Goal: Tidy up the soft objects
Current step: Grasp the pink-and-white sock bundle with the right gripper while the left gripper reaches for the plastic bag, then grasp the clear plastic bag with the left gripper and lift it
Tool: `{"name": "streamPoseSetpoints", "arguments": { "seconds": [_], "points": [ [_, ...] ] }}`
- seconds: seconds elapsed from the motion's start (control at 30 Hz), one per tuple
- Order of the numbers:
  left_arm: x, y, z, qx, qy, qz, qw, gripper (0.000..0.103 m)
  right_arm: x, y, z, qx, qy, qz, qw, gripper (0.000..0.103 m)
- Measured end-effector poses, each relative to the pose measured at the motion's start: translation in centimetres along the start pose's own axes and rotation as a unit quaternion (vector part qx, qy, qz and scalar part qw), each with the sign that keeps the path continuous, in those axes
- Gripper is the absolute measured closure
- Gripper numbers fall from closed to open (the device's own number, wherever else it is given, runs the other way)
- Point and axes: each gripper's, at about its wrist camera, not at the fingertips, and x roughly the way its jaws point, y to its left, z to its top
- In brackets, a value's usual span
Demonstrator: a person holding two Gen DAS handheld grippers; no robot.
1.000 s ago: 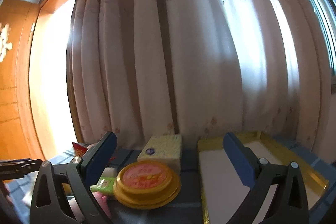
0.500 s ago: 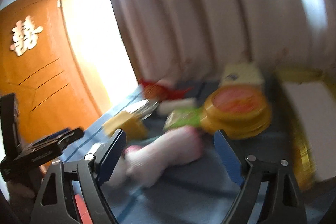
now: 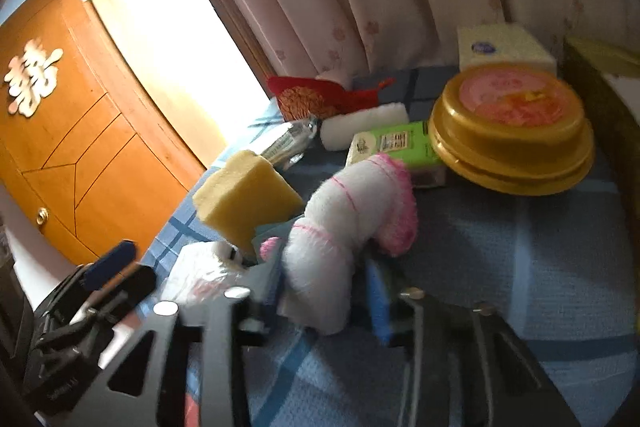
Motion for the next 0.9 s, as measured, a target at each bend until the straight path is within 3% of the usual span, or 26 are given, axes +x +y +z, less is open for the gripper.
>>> {"name": "streamPoseSetpoints", "arguments": {
  "seconds": [0.1,0.17,0.23,0.27,0.47,0.8,0.9],
  "points": [
    [0.9,-2.5,-0.1,0.035,0.006,-0.006,0.9993,0.042,-2.4,0.0,-0.1,-0.018,-0.033,0.009,0.999,0.071],
    [1.9,-3.6,-0.2,0.049,0.014,0.002,0.9987,0.043,-4.9,0.1,-0.3,-0.039,-0.078,-0.01,0.996,0.071],
    [2.9,-3.8,-0.4,0.046,0.034,0.001,0.9983,0.067,-6.7,-0.2,-0.3,-0.051,-0.109,-0.029,0.992,0.071],
    [3.6,-3.9,-0.5,0.038,0.05,-0.001,0.998,0.072,-7.6,-0.3,-0.4,-0.054,-0.122,-0.035,0.99,0.071],
    [4.5,-3.7,-0.5,0.021,0.058,-0.003,0.9981,0.094,-10.0,-1.4,-0.9,-0.055,-0.154,-0.051,0.985,0.071],
    [1.7,-3.7,1.1,-0.001,0.01,-0.017,0.9998,0.098,-11.9,-2.4,-1.8,-0.043,-0.187,-0.048,0.98,0.071],
    [1.1,-4.6,1.8,0.024,0.0,-0.002,0.9997,0.098,-12.6,-2.9,-1.8,-0.034,-0.198,-0.049,0.978,0.071]
  ]
}}
